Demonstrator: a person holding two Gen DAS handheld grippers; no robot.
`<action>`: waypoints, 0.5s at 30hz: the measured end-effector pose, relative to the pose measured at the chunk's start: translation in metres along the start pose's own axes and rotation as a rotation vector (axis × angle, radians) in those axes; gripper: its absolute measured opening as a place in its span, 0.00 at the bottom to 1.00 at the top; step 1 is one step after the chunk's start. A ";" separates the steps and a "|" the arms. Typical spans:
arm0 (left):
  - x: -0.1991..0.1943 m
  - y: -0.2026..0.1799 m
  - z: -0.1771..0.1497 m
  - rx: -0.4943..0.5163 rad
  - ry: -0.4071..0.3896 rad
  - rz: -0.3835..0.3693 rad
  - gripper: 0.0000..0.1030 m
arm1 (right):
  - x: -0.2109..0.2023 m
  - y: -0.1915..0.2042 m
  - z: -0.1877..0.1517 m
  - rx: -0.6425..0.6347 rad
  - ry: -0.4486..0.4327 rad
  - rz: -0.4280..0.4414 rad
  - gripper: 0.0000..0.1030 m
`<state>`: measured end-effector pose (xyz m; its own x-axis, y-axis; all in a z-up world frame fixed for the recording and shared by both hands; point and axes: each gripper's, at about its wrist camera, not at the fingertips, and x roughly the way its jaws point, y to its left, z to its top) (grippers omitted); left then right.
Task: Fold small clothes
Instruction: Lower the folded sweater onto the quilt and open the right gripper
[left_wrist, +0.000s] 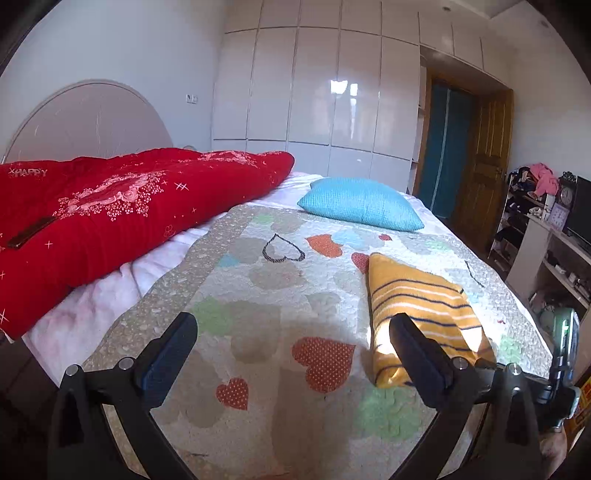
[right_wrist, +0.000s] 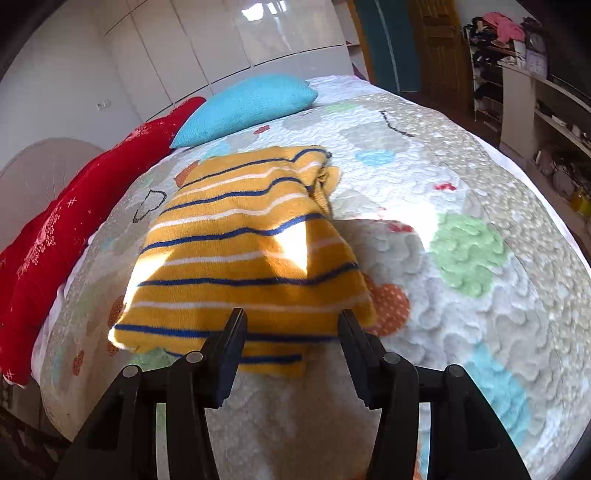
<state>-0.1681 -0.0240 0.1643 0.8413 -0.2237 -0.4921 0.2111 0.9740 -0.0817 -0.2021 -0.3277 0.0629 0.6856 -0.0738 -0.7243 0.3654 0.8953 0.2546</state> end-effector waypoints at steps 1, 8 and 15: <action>0.001 -0.004 -0.005 0.001 0.027 0.004 1.00 | -0.009 -0.003 -0.004 0.010 -0.012 0.001 0.58; 0.012 -0.040 -0.053 0.029 0.223 -0.065 1.00 | -0.039 -0.013 -0.024 0.060 -0.045 -0.061 0.66; 0.016 -0.070 -0.079 0.152 0.318 -0.124 1.00 | -0.027 -0.010 -0.037 0.052 0.007 -0.105 0.66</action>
<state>-0.2088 -0.0934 0.0932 0.6131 -0.2945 -0.7331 0.3935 0.9185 -0.0399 -0.2474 -0.3188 0.0559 0.6373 -0.1631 -0.7531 0.4678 0.8585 0.2100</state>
